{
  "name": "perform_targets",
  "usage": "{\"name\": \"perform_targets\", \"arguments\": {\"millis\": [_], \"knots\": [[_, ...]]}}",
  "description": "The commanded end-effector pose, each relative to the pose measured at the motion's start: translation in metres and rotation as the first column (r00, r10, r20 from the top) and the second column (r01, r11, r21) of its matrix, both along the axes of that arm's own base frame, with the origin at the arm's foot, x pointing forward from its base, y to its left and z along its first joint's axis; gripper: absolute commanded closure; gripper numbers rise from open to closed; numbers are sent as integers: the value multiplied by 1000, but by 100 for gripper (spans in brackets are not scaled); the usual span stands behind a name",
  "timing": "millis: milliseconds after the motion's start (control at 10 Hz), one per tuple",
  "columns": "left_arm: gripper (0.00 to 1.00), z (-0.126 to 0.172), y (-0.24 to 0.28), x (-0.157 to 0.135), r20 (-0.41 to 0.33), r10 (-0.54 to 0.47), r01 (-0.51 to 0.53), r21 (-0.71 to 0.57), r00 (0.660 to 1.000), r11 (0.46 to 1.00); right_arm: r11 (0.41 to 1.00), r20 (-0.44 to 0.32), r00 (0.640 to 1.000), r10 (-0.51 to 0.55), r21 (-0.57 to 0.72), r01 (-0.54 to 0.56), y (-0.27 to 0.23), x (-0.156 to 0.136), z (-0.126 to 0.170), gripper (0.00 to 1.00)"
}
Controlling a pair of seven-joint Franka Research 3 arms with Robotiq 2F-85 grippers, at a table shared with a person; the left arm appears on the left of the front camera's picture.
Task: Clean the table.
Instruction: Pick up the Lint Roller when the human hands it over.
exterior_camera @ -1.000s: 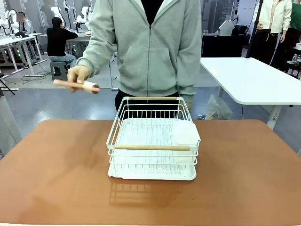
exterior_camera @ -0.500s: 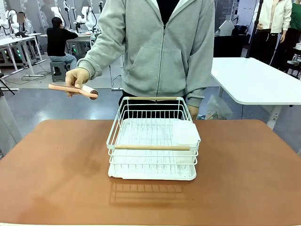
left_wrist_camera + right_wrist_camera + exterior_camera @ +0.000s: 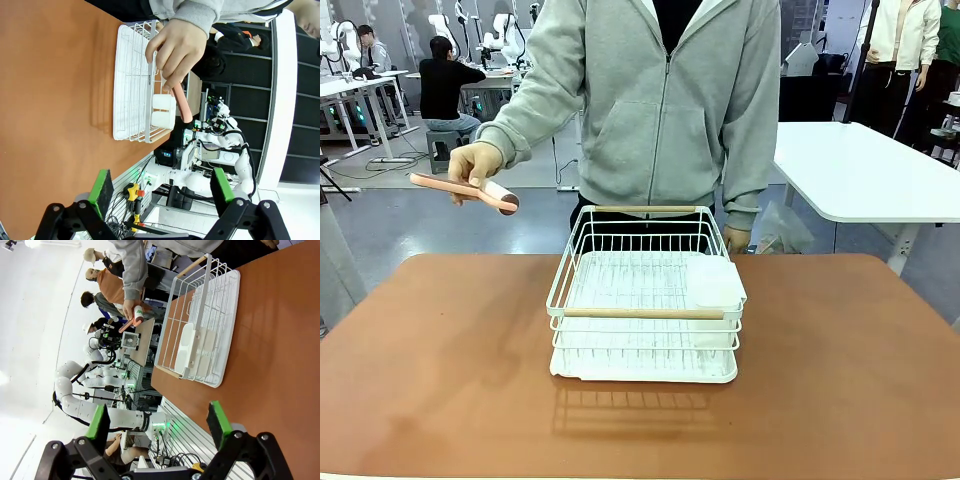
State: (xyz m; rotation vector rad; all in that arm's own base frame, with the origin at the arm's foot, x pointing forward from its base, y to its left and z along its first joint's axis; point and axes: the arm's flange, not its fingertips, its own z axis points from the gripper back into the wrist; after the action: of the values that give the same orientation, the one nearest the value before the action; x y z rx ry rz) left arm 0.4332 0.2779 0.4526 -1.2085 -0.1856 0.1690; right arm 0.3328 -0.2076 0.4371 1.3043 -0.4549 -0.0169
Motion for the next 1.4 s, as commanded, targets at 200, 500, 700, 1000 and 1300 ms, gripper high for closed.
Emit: {"name": "perform_targets", "arguments": {"millis": [200, 500, 700, 1000, 1300], "knots": [[0, 31, -37, -20, -124, 181, -164, 140, 975, 976, 1000, 22, 1000, 0, 13, -1, 1, 0, 1, 0], [0, 54, -85, -18, -174, 304, -258, 243, 937, 935, 1000, 22, 1000, 0, 13, -1, 1, 0, 1, 0], [0, 57, -120, -18, -168, 342, -292, 265, 925, 919, 1000, 22, 1000, 0, 13, -1, 1, 0, 1, 0], [0, 65, -154, -13, -123, 374, -332, 271, 919, 904, 1000, 22, 1000, 0, 13, -1, 1, 0, 1, 0], [0, 56, -183, -13, -151, 407, -359, 266, 901, 894, 1000, 22, 1000, 0, 13, -1, 1, 0, 1, 0]]}}
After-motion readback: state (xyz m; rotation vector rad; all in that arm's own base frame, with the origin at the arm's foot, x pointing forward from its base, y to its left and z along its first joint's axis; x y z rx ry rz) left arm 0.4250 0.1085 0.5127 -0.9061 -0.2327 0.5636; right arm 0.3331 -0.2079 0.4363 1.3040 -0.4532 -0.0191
